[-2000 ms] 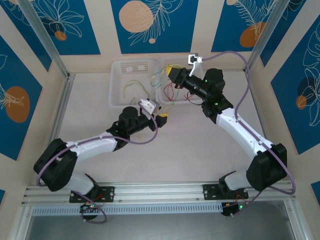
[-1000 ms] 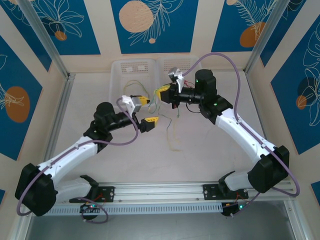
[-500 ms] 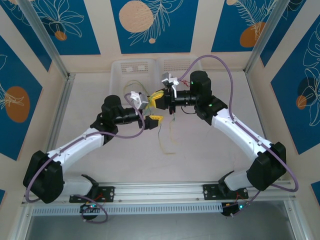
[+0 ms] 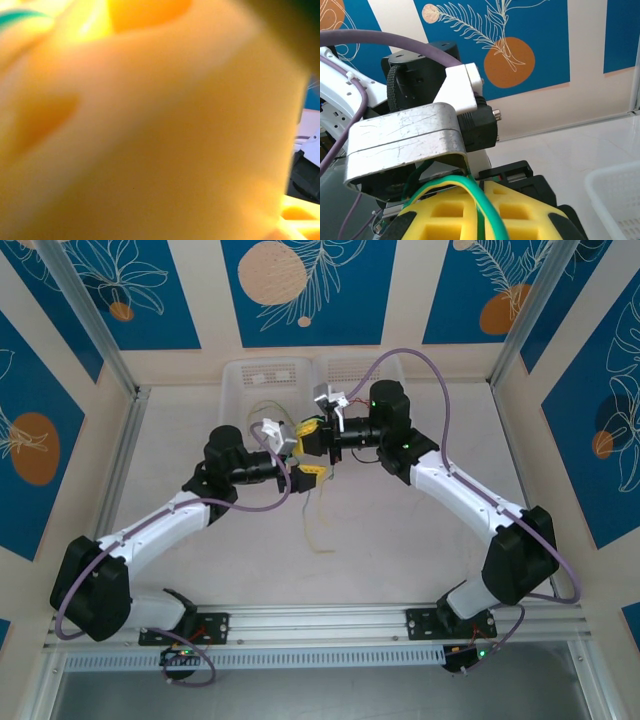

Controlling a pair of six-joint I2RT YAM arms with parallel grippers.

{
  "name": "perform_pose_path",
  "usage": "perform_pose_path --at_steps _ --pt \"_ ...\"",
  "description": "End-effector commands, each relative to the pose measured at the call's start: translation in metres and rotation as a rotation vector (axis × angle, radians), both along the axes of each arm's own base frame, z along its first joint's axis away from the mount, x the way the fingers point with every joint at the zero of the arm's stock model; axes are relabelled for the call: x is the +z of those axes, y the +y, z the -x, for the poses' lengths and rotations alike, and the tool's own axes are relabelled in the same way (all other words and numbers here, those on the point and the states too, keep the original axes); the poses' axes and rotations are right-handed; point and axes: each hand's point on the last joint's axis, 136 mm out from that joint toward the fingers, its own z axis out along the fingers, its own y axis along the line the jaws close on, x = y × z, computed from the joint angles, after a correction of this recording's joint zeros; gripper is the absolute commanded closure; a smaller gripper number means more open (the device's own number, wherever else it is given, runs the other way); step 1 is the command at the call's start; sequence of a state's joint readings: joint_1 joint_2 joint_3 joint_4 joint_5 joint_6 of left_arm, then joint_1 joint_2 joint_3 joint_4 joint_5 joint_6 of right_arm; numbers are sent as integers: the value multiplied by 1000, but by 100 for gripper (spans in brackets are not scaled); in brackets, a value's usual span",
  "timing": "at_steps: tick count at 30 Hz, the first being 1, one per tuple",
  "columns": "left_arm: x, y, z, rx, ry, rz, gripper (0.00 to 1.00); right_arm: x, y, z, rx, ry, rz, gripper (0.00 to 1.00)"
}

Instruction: Untangle the cables

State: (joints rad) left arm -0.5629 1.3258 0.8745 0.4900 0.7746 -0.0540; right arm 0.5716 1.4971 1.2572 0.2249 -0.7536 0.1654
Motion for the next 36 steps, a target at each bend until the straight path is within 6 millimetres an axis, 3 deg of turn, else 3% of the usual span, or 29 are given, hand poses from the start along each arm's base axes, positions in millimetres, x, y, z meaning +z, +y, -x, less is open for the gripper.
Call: perform_pose_path --at_steps 1,4,7,9,11,13,14,16,18,20,22,29,34,36 --pt "17 -13 7 -54 -45 31 37 8 17 18 89 -1 -31 100" --pt "14 -15 2 -37 -36 37 47 10 20 20 105 20 -45 100" --pt "10 -16 -5 -10 -29 40 69 11 25 22 132 54 -51 100" --pt "7 -16 -10 12 -24 37 74 10 26 23 131 71 -44 100" --pt "6 -16 -13 27 -22 40 89 7 27 24 123 72 -48 100" --pt "6 -17 -13 25 -21 42 93 5 27 24 115 71 -53 100" --pt "8 -17 -13 21 -19 44 90 5 27 25 115 67 -55 100" --pt "9 -18 -12 12 -13 43 69 3 27 26 114 47 -54 100" --pt "10 -19 -11 0 -11 41 66 4 28 24 104 34 -57 100" --pt "8 -21 -11 -14 0 38 49 7 29 25 110 21 -69 100" --pt "7 -23 -9 -37 17 31 41 7 34 26 114 -4 -65 100" --pt "6 -25 -3 -63 20 7 41 8 34 22 107 -14 -42 100" --pt "0 -28 -9 -42 23 3 46 13 41 31 159 27 -57 100" --pt "-1 -29 -11 -42 28 3 53 11 44 31 163 43 -53 100"
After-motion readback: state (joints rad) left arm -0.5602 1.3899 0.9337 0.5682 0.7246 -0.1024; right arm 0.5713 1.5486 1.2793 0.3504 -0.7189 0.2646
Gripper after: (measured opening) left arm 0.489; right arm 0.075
